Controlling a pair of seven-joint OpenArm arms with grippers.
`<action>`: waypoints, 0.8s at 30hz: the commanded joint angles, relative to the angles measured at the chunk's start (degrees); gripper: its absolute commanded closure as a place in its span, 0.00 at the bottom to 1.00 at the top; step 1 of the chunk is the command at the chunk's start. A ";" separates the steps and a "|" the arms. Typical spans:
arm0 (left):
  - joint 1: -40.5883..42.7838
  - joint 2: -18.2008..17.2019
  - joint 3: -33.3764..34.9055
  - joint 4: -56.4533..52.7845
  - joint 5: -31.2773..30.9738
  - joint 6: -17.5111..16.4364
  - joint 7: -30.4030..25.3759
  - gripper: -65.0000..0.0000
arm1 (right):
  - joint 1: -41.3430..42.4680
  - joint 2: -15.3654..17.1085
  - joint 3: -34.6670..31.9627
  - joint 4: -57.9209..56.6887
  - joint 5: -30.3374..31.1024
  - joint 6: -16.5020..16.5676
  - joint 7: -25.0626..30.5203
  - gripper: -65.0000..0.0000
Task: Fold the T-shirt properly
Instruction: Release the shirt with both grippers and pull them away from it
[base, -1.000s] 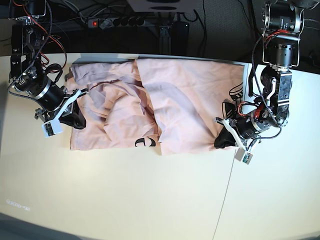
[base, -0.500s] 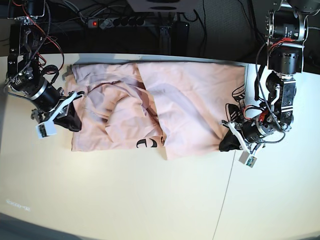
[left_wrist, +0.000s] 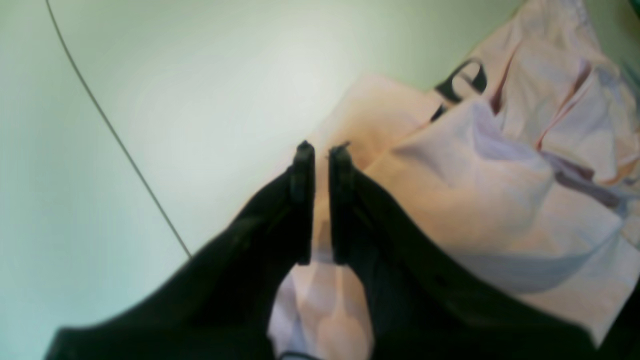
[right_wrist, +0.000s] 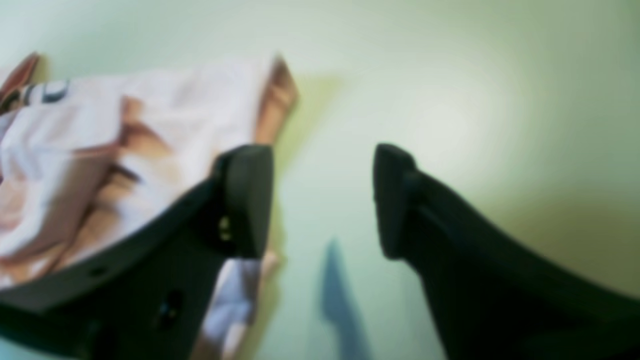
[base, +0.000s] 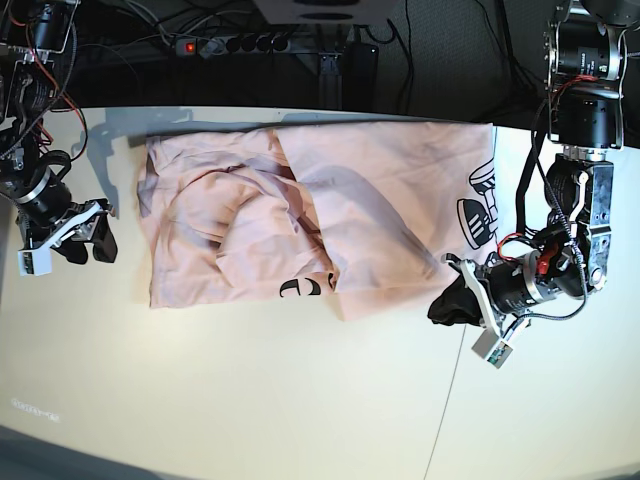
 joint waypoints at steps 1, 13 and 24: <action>-0.92 -0.61 -0.31 0.94 -1.27 -0.37 -0.28 0.87 | 2.67 1.64 0.52 -1.75 1.53 3.02 0.50 0.45; 6.38 -6.75 -0.42 3.61 -5.92 -0.22 0.90 0.87 | 12.02 2.32 -5.99 -18.36 10.23 4.52 -12.59 0.45; 12.22 -10.64 -1.64 7.69 -5.92 -0.22 1.84 0.87 | 11.58 1.99 -18.32 -18.38 10.73 4.50 -13.22 0.45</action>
